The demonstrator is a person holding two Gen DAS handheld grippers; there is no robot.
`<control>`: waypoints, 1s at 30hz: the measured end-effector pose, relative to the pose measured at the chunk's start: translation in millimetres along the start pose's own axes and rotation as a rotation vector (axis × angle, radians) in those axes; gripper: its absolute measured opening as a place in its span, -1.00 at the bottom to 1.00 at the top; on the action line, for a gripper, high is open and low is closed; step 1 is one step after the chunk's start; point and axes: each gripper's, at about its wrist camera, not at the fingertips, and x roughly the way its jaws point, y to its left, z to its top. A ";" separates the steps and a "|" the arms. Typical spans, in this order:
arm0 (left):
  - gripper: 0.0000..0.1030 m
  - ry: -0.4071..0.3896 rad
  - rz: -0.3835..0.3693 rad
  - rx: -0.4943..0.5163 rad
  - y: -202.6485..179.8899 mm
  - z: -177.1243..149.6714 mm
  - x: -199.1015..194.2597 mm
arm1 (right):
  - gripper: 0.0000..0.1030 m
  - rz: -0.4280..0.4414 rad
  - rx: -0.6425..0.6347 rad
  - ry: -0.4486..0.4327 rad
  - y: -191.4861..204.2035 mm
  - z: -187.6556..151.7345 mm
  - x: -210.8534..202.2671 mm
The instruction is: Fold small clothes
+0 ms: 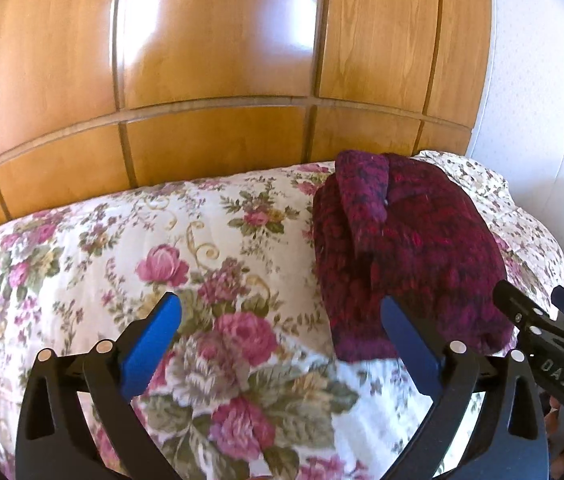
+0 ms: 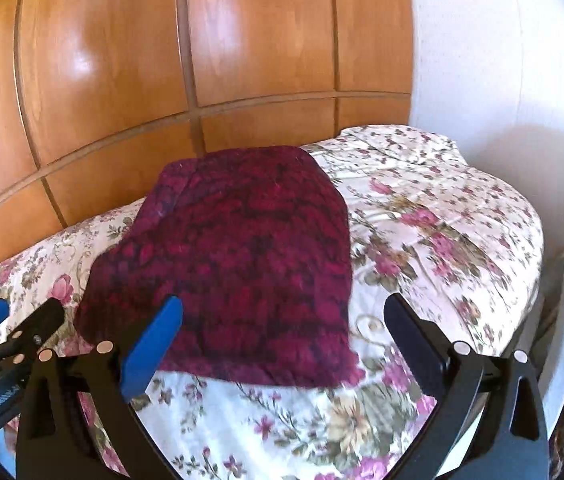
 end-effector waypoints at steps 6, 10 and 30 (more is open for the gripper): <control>0.92 0.010 0.001 0.002 2.6 -19.5 -12.7 | 0.95 -0.018 -0.008 0.030 0.5 -19.1 -4.8; 0.92 0.016 0.009 -0.003 5.0 -26.7 -17.9 | 0.95 -0.009 -0.025 0.047 5.1 -28.3 -7.5; 0.92 0.013 0.026 -0.026 16.3 -33.1 -29.0 | 0.95 0.008 -0.025 0.037 11.8 -30.5 -16.5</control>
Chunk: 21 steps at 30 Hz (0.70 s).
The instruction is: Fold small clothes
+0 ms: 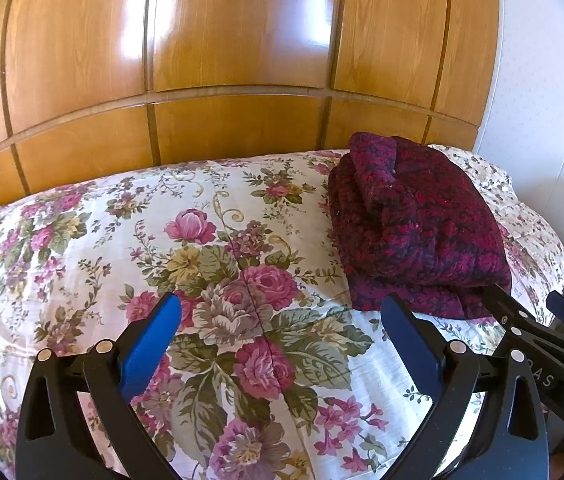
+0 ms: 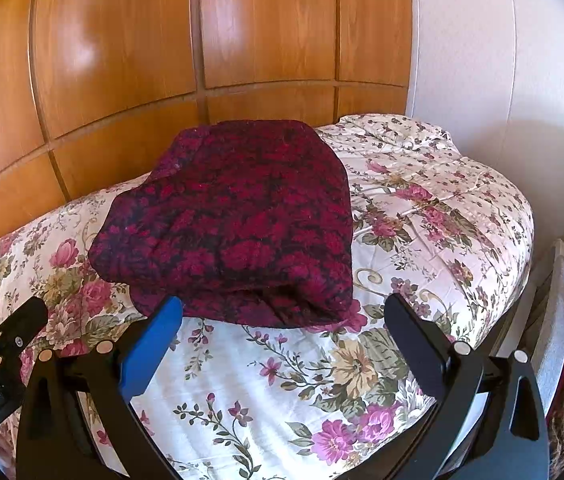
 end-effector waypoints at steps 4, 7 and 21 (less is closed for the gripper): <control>0.92 -0.001 0.000 0.007 0.0 0.0 -1.1 | 0.95 0.000 0.003 0.003 0.1 0.3 -0.2; 0.92 -0.003 0.000 0.008 -0.7 0.3 -1.3 | 0.95 0.000 0.004 0.001 -0.3 0.1 0.0; 0.92 -0.012 0.006 0.005 0.1 2.2 0.2 | 0.95 0.001 0.003 0.005 1.1 -0.9 1.0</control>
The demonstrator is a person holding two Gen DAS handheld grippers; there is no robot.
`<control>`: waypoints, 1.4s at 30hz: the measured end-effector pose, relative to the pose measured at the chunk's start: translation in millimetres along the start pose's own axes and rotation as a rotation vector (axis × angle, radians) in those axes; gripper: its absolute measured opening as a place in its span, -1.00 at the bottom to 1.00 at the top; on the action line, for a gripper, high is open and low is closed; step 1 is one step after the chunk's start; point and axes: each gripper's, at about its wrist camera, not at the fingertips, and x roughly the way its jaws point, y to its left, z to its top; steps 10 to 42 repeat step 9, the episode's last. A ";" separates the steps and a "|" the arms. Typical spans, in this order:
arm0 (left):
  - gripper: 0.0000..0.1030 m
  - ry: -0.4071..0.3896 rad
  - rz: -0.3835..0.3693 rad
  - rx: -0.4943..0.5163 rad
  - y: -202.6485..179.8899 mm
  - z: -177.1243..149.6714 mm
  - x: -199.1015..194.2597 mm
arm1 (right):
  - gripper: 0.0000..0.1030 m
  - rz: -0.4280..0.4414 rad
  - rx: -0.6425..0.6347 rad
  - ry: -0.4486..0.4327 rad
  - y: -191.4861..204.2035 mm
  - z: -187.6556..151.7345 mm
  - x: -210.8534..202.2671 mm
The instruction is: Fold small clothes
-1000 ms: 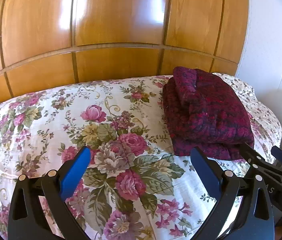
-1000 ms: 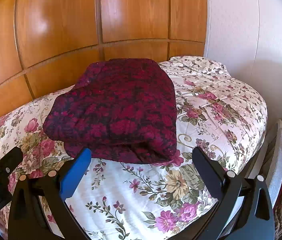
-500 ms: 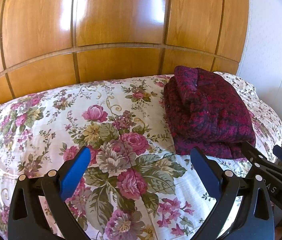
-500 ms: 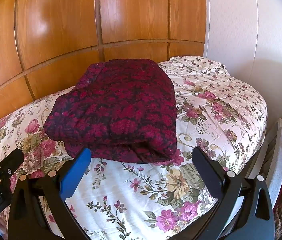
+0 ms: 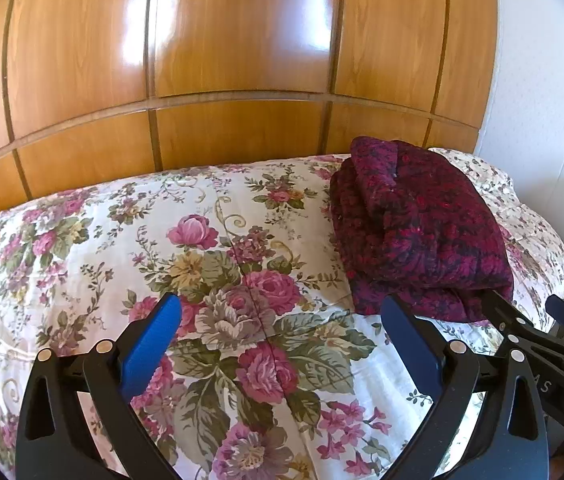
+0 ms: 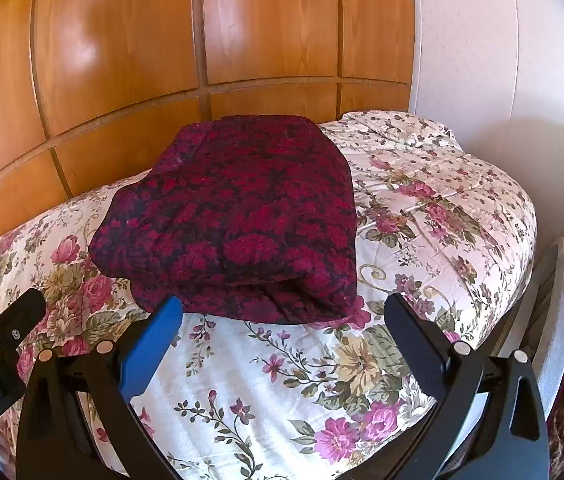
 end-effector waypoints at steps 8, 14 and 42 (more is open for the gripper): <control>0.92 0.017 0.032 -0.043 7.0 -1.9 4.3 | 0.95 -0.004 0.014 -0.005 -1.5 0.5 -0.7; 0.92 0.018 0.033 -0.042 7.2 -2.2 4.7 | 0.95 -0.006 0.015 -0.005 -1.3 -0.3 -1.1; 0.92 0.018 0.033 -0.042 7.2 -2.2 4.7 | 0.95 -0.006 0.015 -0.005 -1.3 -0.3 -1.1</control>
